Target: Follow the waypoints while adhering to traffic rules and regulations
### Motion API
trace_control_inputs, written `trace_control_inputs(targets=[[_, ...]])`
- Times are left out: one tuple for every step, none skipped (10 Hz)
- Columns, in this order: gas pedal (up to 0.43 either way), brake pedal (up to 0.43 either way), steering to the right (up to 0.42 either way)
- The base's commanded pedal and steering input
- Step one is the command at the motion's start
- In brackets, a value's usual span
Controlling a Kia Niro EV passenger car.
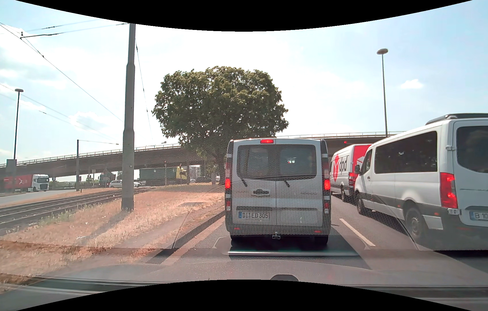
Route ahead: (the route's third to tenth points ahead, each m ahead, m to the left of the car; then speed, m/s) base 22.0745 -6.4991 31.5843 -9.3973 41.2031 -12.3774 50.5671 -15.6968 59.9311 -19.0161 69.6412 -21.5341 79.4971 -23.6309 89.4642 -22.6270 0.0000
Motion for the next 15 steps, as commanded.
trace_control_inputs(targets=[[0.0,0.299,0.019],[0.0,0.299,0.019],[0.0,0.299,0.019],[0.0,0.299,0.019],[0.0,0.299,0.019],[0.0,0.299,0.019],[0.0,0.299,0.019],[0.0,0.299,0.019],[0.0,0.299,0.019],[0.0,0.299,0.019],[0.0,0.299,0.019],[0.0,0.299,0.019],[0.0,0.299,0.019],[0.0,0.299,0.019],[0.0,0.299,0.019]])
